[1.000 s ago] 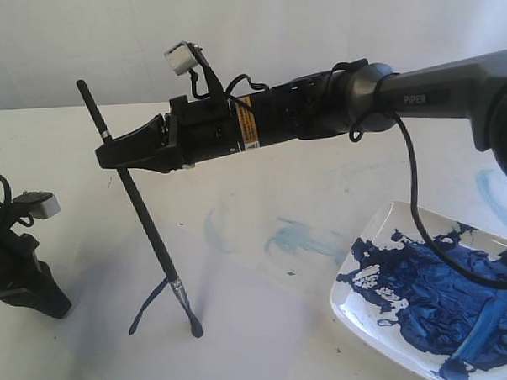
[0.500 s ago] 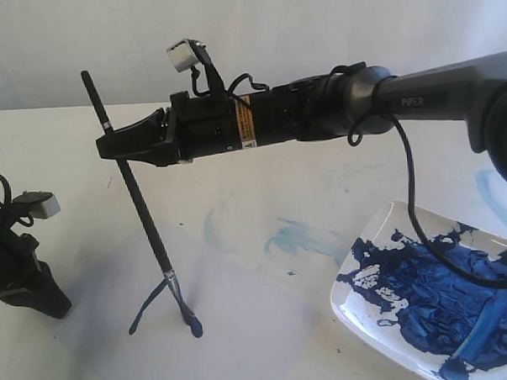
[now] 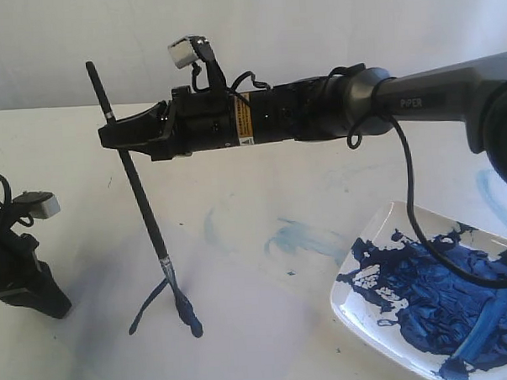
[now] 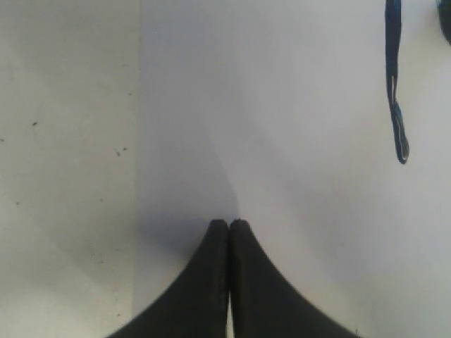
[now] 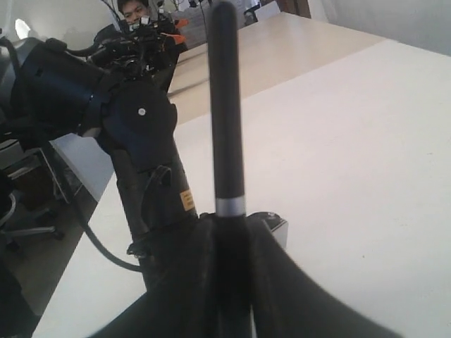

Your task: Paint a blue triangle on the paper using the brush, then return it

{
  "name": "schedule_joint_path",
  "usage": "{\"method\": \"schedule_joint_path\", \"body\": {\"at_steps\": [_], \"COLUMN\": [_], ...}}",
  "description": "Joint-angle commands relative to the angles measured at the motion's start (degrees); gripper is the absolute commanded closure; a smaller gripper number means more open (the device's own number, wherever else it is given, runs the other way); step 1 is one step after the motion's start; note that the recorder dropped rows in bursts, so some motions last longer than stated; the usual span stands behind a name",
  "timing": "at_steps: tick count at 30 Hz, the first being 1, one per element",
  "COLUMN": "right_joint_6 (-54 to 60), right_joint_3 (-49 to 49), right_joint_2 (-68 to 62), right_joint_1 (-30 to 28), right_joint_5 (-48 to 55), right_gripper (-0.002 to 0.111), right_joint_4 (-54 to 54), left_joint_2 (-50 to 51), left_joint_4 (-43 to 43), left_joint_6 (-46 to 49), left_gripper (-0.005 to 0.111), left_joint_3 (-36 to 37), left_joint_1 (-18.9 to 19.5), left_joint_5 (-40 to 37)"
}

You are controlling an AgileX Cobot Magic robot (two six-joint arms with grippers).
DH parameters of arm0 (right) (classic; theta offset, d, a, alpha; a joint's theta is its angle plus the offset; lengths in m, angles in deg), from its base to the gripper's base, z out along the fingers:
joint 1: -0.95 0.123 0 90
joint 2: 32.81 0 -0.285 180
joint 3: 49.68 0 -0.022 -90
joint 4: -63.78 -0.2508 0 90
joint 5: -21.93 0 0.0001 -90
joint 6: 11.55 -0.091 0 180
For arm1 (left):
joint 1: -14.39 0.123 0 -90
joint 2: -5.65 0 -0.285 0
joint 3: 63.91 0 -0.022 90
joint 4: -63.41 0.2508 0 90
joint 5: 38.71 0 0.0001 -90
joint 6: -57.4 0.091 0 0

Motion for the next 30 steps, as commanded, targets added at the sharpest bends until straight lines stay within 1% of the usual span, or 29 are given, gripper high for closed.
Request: {"method": "schedule_joint_path", "body": {"at_steps": [1, 19, 30], "right_joint_6": [2.17, 7.06, 8.08], "right_joint_3": [-0.28, -0.28, -0.28], "right_joint_2": [-0.14, -0.61, 1.09], "right_joint_1": [-0.3, -0.3, -0.45], "right_joint_5": [0.97, 3.44, 1.55], "right_gripper": [0.108, 0.108, 0.108], "right_joint_4": [-2.07, -8.28, -8.39], "left_joint_2": [-0.06, -0.06, -0.06], "left_joint_4": [-0.45, -0.45, -0.45], "left_joint_6": [-0.06, -0.06, -0.06], "left_gripper": [0.107, 0.107, 0.107], "left_joint_3": [0.54, 0.54, 0.54], "left_joint_1": [0.15, 0.15, 0.15], "left_joint_5": [-1.04, -1.04, -1.04]}}
